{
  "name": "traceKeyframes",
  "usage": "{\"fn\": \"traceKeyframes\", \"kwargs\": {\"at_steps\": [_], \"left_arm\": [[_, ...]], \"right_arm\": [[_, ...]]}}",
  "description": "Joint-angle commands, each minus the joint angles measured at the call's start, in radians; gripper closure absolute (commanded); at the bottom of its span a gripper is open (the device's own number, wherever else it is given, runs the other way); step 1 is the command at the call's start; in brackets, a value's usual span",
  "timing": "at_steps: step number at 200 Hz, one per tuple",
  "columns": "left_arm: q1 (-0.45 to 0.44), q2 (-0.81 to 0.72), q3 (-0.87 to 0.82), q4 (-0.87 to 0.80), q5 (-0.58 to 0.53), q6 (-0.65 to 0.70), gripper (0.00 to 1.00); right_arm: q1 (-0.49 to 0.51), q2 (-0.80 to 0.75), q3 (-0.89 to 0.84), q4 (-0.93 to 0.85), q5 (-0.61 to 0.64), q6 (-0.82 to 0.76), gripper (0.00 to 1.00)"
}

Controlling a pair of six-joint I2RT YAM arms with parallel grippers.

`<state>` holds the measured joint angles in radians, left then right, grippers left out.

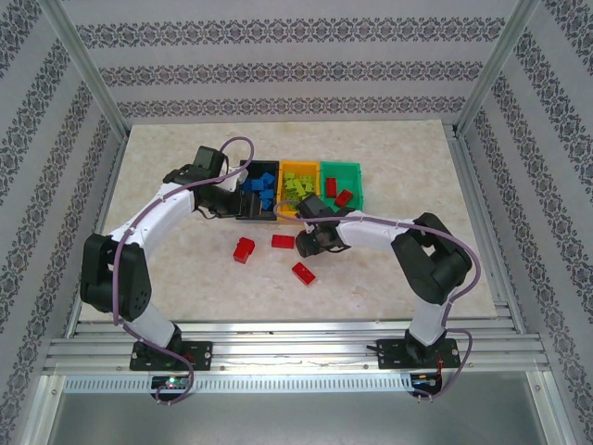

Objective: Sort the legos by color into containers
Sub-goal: Pick up the lego from the center of the table, then place the lego in the container.

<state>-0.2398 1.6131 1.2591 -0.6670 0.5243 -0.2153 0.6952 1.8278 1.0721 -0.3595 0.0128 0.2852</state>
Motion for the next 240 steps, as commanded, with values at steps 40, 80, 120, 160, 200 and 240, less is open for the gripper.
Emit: {"fn": "traceKeyframes", "kwargs": {"at_steps": [40,80,120,160,200,240], "left_arm": [[0.011,-0.005,0.020,-0.029,0.020,0.025,0.37],[0.011,-0.005,0.020,-0.029,0.019,0.025,0.37],[0.011,0.007,0.023,-0.037,0.017,0.026,0.37],[0.012,0.005,0.022,-0.035,0.017,0.027,0.37],[0.011,0.009,0.023,-0.036,0.024,0.027,0.37],[0.013,0.002,0.025,-0.042,0.010,0.033,0.37]], "right_arm": [[0.007,-0.036,-0.021,0.009,0.011,0.020,0.65],[0.001,-0.120,-0.030,0.027,0.036,0.028,0.66],[-0.047,-0.243,-0.055,0.055,0.112,0.051,0.66],[-0.210,-0.324,-0.111,0.160,0.081,0.110,0.64],[-0.363,-0.230,0.029,0.130,0.023,0.076,0.63],[-0.411,-0.096,0.195,0.098,-0.026,0.029,0.59]]}}
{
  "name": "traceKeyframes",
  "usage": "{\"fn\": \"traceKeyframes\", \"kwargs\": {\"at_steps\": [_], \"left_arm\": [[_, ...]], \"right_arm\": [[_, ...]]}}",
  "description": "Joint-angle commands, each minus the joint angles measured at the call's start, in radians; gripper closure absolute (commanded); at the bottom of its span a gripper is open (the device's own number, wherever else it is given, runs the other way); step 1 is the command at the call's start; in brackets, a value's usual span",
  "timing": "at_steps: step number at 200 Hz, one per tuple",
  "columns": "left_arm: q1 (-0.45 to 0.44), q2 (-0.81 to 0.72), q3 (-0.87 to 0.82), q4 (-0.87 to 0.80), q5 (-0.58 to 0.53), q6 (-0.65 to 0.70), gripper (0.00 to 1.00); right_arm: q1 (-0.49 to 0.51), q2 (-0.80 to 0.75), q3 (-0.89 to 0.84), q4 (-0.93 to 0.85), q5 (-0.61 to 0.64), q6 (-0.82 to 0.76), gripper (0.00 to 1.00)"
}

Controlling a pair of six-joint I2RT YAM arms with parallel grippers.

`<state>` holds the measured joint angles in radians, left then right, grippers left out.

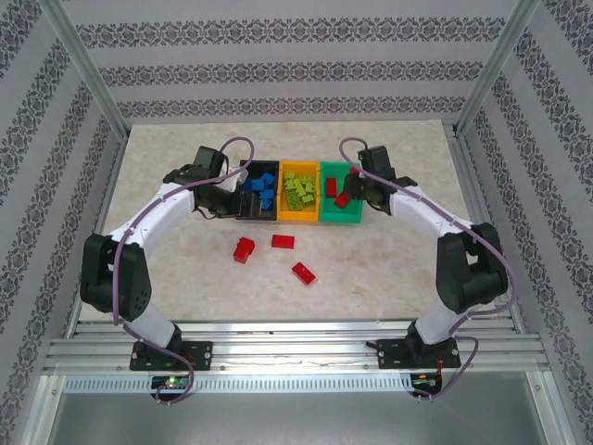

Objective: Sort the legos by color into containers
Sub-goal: Place the lego in the container.

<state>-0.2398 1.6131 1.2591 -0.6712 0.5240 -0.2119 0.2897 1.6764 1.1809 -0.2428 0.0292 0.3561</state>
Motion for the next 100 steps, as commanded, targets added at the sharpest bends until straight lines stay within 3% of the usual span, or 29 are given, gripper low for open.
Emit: {"fn": "traceKeyframes", "kwargs": {"at_steps": [1,33,100], "left_arm": [[0.013,0.002,0.025,-0.037,0.010,0.029,0.37],[0.012,0.002,0.026,-0.041,0.008,0.029,0.37],[0.012,0.006,0.026,-0.039,0.015,0.030,0.37]], "right_arm": [[-0.006,0.058,0.089,-0.019,-0.042,-0.043,0.59],[-0.008,0.124,0.169,-0.075,-0.030,-0.063,0.46],[0.064,-0.002,0.000,-0.034,-0.052,-0.045,0.46]]}}
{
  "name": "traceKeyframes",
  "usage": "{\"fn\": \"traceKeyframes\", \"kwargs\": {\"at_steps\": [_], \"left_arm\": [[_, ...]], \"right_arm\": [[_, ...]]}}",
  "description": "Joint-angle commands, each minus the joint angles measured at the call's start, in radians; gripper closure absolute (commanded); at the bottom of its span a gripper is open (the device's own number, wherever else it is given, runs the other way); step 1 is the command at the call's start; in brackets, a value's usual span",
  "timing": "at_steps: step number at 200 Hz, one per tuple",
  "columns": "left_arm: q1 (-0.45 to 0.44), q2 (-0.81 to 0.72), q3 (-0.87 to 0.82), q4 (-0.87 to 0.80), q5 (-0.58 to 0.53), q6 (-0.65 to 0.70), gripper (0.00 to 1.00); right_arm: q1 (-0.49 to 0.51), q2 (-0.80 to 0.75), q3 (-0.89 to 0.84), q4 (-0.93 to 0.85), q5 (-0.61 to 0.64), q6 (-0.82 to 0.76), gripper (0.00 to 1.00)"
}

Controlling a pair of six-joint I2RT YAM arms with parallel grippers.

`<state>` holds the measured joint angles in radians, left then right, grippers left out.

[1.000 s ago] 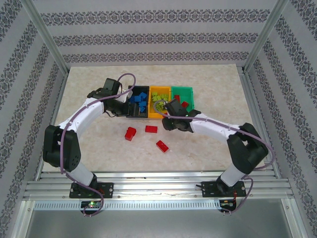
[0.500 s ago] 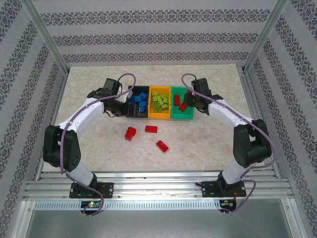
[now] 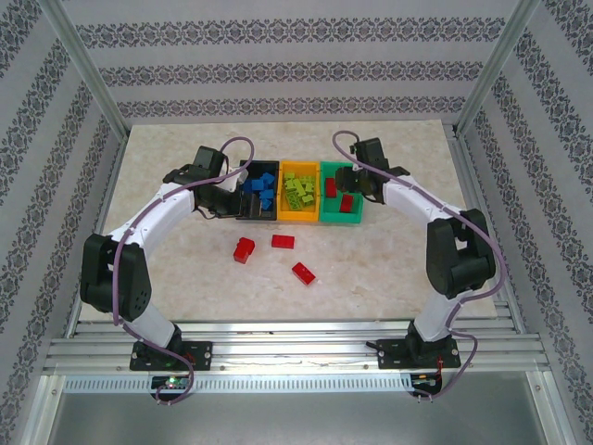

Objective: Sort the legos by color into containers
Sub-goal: Place the lego in the container, then pick up the lego from the bottom-center of the table.

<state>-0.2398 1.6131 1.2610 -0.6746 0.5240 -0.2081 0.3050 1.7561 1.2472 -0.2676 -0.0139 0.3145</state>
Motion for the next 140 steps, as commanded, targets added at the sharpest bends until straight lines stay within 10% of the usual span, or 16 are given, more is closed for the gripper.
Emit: {"fn": "traceKeyframes", "kwargs": {"at_steps": [1,140], "left_arm": [[0.012,0.006,0.025,-0.036,0.015,0.025,0.37],[0.011,0.007,0.022,-0.029,0.027,0.019,0.37]], "right_arm": [[0.051,-0.084,-0.069,-0.009,-0.008,-0.003,0.46],[0.541,-0.206,-0.377,-0.077,0.062,0.070,0.44]]}}
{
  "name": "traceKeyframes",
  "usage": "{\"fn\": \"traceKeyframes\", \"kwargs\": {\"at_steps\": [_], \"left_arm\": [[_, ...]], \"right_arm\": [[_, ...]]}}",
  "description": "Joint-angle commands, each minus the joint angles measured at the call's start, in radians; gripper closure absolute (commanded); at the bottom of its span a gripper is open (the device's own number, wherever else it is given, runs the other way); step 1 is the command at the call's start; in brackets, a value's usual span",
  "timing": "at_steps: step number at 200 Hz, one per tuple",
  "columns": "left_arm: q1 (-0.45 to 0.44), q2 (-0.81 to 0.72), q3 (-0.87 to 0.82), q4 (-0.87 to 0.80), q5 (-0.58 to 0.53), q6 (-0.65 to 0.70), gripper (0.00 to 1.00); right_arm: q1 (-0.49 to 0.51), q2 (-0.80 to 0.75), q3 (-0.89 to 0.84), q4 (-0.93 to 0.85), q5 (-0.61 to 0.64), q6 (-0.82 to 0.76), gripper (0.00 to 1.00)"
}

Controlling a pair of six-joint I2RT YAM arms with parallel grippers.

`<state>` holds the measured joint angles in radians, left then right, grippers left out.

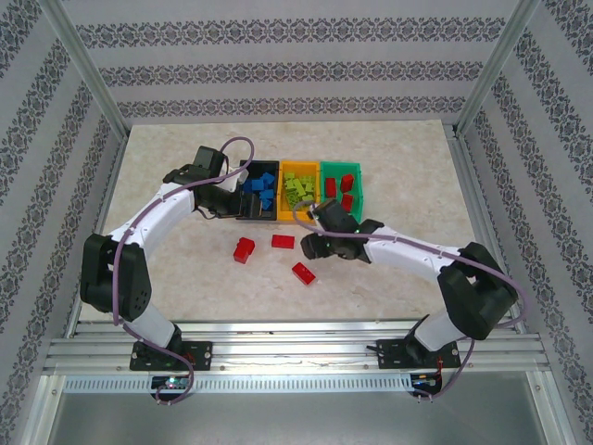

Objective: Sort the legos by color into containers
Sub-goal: Pick up the lego from the bottom-center of the table.

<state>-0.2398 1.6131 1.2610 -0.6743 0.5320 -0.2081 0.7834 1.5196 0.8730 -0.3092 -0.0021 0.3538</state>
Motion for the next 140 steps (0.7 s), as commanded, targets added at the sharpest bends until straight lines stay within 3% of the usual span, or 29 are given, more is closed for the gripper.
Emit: {"fn": "traceKeyframes", "kwargs": {"at_steps": [1,103,140], "left_arm": [[0.012,0.008,0.023,-0.029,0.017,0.020,0.37],[0.012,0.013,0.026,-0.037,0.011,0.028,0.37],[0.013,0.014,0.026,-0.038,0.011,0.028,0.37]], "right_arm": [[0.065,0.032,-0.003,-0.036,0.049,0.031,0.44],[0.138,0.155,0.048,-0.090,0.037,0.032,0.44],[0.152,0.189,0.079,-0.082,0.026,0.033,0.49]]}}
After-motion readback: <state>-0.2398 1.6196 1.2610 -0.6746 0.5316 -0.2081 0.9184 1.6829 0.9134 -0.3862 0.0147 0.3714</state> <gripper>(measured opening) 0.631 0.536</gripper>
